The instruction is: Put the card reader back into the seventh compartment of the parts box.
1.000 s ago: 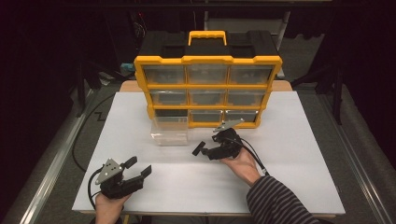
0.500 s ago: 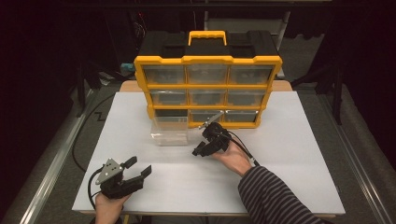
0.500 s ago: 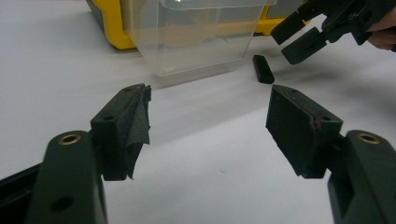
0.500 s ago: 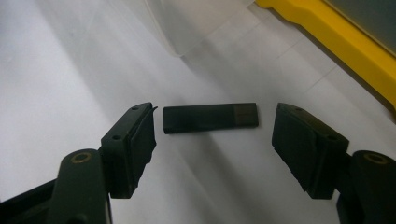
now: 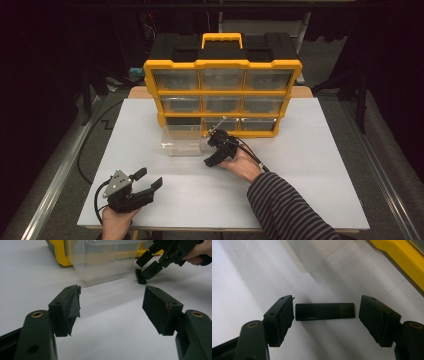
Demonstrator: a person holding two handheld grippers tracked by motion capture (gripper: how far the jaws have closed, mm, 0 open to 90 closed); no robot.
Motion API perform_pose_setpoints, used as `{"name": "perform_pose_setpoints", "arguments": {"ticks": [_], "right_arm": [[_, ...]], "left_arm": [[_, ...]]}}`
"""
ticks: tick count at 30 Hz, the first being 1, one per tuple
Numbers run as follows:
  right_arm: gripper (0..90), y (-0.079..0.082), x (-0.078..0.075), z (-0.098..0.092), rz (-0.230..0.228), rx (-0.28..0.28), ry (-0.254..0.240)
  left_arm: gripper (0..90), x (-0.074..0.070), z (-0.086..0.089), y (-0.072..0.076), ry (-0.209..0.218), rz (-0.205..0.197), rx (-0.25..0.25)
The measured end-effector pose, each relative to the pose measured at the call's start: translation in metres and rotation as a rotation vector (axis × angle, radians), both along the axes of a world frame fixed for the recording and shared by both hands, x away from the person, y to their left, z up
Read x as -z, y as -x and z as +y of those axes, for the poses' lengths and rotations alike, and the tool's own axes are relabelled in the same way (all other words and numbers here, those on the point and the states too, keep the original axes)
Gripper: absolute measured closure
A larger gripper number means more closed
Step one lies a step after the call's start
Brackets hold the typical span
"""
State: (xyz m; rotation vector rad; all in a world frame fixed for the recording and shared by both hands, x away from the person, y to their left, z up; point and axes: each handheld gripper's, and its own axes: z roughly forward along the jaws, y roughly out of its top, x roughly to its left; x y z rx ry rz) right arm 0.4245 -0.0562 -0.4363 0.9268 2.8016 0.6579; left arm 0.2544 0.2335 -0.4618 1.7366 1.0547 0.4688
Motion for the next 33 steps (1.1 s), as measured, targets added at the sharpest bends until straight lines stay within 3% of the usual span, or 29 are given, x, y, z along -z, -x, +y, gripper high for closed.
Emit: {"name": "perform_pose_setpoints", "arguments": {"ticks": [17,27,33], "right_arm": [[30.1,-0.0012,0.01,0.0074,-0.008,-0.025,0.056],[30.7,0.0006,0.0096,0.0069,-0.016,-0.03,0.058],[30.7,0.0036,0.0044,0.0027,-0.027,-0.028,0.025]], "left_arm": [[31.2,-0.0008,0.0012,0.0006,-0.003,-0.004,-0.002],[31.3,-0.0008,0.0007,0.0007,0.002,-0.006,-0.005],[31.3,-0.0008,0.001,0.0007,0.004,-0.006,-0.006]]}}
